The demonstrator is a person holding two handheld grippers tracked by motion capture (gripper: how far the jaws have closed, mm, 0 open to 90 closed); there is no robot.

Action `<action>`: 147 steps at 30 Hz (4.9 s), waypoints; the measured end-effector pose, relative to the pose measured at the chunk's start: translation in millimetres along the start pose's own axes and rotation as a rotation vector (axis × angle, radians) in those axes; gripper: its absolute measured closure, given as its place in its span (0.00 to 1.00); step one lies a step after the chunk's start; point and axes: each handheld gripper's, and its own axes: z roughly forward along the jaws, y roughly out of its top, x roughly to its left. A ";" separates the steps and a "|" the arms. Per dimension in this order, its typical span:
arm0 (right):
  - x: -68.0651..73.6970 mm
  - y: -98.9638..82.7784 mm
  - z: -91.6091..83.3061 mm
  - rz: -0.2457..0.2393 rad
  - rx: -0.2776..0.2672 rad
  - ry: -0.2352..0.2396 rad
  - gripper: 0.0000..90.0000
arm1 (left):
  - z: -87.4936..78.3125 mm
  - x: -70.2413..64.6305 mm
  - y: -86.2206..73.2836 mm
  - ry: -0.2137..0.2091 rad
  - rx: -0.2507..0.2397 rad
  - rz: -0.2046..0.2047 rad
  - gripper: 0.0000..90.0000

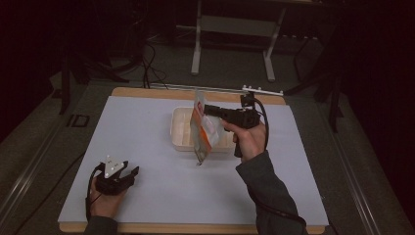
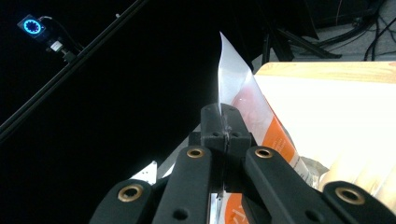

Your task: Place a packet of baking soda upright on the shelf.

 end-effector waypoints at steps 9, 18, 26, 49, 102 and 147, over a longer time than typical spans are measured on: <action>1.6 9.8 4.1 -0.003 -0.031 -0.014 1.00 | -0.1 0.1 0.0 -0.002 0.000 0.000 0.57; -1.5 16.6 8.7 0.009 -0.055 -0.037 1.00 | -0.2 0.0 0.0 -0.002 -0.001 0.000 0.57; -6.5 21.7 15.5 0.013 -0.071 -0.063 1.00 | -0.1 0.3 0.0 -0.003 0.000 0.001 0.57; -13.2 28.3 36.6 0.038 -0.117 -0.113 1.00 | -0.6 0.4 -0.1 -0.005 -0.004 -0.001 0.57; -32.8 22.0 57.7 0.132 -0.259 -0.213 1.00 | -1.2 0.2 -0.3 -0.006 -0.012 -0.002 0.57; -55.6 -5.8 89.1 0.167 -0.154 -0.292 0.85 | -1.2 -0.3 -0.2 -0.007 -0.011 0.005 0.57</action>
